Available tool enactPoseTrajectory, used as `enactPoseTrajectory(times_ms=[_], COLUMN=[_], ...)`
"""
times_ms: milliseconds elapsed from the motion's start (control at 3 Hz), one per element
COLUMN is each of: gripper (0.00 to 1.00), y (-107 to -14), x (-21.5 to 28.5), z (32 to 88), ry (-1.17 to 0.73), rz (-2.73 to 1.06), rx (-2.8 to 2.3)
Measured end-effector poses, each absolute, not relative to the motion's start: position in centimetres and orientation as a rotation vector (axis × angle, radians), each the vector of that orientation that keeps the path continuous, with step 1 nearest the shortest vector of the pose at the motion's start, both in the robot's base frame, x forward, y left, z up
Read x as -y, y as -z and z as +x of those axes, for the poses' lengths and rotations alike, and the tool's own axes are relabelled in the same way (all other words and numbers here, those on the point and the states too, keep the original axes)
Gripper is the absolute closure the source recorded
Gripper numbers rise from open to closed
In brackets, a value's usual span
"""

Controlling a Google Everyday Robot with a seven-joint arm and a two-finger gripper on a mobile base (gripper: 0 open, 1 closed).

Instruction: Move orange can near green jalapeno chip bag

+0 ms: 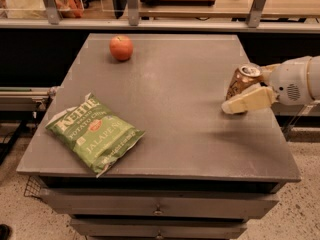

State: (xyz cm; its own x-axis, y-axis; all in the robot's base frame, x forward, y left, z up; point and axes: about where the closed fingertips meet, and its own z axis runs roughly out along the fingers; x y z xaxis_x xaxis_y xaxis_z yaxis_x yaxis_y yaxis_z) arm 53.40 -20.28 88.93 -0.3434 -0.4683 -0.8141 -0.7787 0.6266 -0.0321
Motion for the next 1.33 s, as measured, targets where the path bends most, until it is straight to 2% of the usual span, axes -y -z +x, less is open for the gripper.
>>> enactPoseTrajectory(times_ms=[667,1000,1333], gripper=[0.63,0.94,1.00], y=[-88.9,-92.6,-92.6], x=[20.6,20.7,20.6], z=[56.0,56.3,56.3], ry=[-0.434,-0.394,-0.395], rz=[-0.812,-0.790,-0.793], rx=[-1.966,-1.917,-1.916])
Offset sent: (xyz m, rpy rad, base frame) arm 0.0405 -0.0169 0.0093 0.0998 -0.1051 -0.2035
